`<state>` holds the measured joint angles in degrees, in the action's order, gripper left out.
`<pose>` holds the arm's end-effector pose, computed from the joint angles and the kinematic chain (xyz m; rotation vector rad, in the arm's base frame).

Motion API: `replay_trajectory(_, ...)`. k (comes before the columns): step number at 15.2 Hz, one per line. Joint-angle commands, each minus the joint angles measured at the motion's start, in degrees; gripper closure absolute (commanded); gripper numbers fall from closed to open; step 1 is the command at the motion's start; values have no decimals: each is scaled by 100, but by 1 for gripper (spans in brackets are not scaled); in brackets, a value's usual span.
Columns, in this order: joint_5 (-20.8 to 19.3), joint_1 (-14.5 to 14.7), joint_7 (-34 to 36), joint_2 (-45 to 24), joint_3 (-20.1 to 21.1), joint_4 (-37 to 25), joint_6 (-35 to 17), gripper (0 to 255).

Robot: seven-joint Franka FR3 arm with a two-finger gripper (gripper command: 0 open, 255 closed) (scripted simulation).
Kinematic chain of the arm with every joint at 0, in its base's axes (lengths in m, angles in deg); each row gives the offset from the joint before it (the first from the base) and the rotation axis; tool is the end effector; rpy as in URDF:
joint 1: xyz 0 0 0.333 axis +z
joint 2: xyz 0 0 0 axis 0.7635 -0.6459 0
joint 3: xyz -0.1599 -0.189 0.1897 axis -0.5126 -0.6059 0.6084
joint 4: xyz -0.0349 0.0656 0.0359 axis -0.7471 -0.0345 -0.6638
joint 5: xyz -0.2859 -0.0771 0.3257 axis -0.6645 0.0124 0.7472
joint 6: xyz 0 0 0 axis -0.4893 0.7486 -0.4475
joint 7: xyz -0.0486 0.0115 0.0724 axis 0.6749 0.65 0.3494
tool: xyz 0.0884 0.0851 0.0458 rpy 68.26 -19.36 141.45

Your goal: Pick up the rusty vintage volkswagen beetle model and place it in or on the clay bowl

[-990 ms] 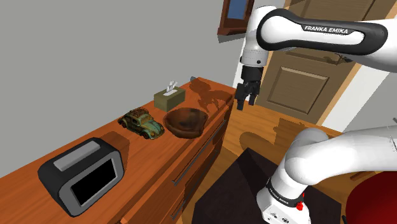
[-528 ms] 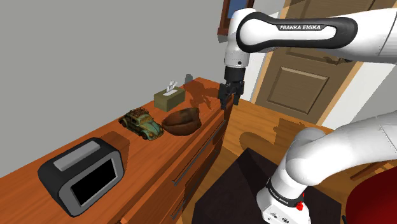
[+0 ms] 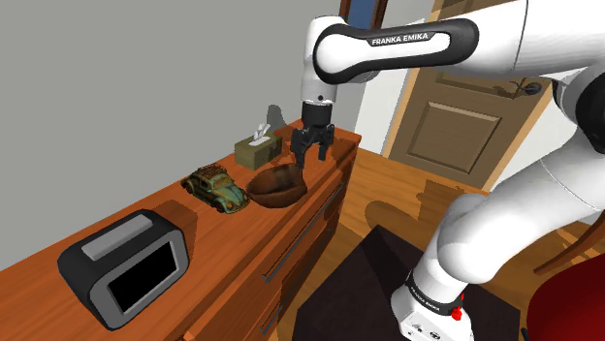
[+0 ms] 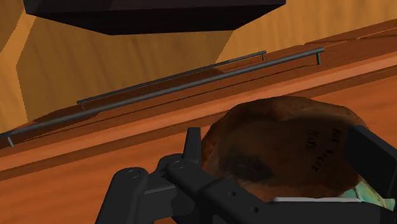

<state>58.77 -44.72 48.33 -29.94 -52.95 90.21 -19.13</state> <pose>0.4588 0.0898 0.4752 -3.0362 0.0229 0.2054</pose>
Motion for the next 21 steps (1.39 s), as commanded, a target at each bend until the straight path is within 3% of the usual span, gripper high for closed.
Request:
replay_trajectory(1,19,46,86,-453,93,-336,-164,0)
replay_trajectory(11,-130,316,625,-2497,494,-2240,-517,0)
replay_trajectory(19,-483,664,1060,-4315,659,-4452,-263,0)
replay_trajectory(21,-481,672,1059,-4321,656,-4382,-339,0)
